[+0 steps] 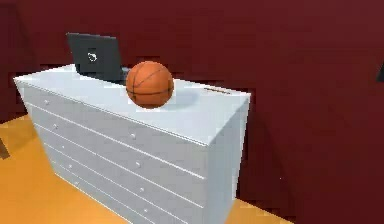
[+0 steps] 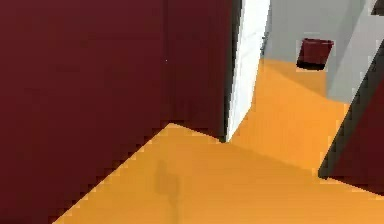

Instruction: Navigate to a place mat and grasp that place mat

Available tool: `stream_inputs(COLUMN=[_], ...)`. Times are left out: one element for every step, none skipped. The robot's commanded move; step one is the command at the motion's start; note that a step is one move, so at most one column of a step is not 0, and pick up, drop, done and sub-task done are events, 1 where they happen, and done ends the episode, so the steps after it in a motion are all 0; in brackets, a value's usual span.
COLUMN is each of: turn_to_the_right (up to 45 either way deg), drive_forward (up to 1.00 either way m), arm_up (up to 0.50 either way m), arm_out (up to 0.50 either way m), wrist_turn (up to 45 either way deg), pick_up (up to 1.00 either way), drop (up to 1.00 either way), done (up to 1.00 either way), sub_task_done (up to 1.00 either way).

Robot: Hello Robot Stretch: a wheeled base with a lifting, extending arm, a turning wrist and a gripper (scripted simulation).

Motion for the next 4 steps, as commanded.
stream_inputs(turn_to_the_right=[-45.0, -45.0, -45.0, -24.0], drive_forward=[0.00, 0.00, 0.00, 0.00], arm_up=[0.00, 0.00, 0.00, 0.00], arm_out=[0.00, 0.00, 0.00, 0.00], wrist_turn=[0.0, 0.0, 0.0, 0.0], pick_up=[0.00, 0.00, 0.00, 0.00], drop=[0.00, 0.00, 0.00, 0.00], done=[0.00, 0.00, 0.00, 0.00], sub_task_done=[0.00, 0.00, 0.00, 0.00])
